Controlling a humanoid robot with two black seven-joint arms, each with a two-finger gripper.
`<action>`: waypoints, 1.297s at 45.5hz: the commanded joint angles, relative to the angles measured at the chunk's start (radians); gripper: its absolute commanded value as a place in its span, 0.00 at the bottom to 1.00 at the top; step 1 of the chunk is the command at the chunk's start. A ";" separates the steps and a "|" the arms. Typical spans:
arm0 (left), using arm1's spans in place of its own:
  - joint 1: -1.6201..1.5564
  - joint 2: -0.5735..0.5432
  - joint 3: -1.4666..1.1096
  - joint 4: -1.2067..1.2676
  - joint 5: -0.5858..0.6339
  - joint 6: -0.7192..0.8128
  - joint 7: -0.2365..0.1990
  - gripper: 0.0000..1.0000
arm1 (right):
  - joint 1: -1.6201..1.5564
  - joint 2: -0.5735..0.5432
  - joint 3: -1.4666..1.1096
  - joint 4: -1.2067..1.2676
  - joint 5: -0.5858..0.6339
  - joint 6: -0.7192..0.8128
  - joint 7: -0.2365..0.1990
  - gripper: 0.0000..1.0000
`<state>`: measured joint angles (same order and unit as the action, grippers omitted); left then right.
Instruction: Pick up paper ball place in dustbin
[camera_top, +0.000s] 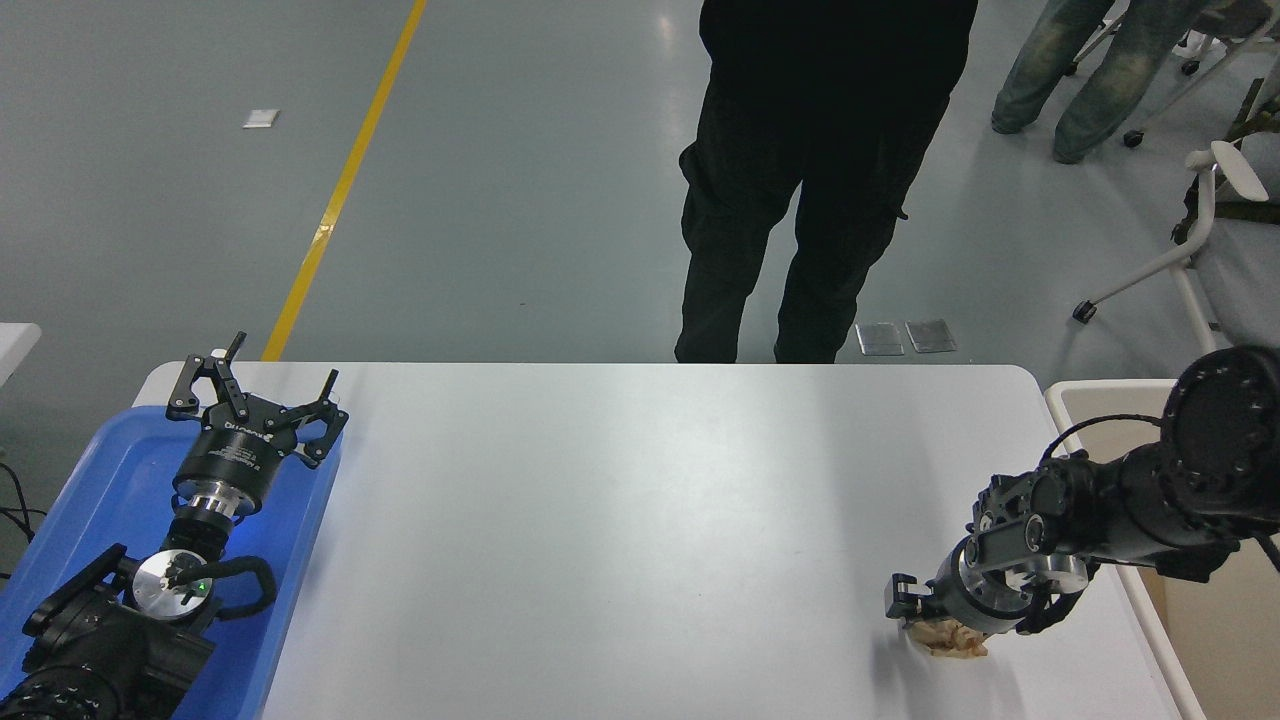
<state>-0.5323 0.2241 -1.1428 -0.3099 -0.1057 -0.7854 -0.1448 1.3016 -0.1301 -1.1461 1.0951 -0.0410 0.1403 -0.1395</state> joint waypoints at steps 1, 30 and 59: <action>0.000 0.001 0.000 0.000 0.000 0.000 -0.001 0.99 | -0.011 -0.003 0.006 -0.004 0.010 -0.002 0.000 0.00; -0.002 0.000 0.000 0.000 0.001 0.000 0.001 0.99 | 0.221 -0.169 0.009 0.224 0.075 0.025 0.011 0.00; -0.002 0.001 0.000 0.000 0.001 0.000 0.001 0.99 | 0.965 -0.321 -0.030 0.417 0.092 0.645 0.009 0.00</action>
<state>-0.5339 0.2244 -1.1422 -0.3099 -0.1043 -0.7854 -0.1440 1.9852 -0.3940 -1.1587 1.4701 0.0416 0.6115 -0.1297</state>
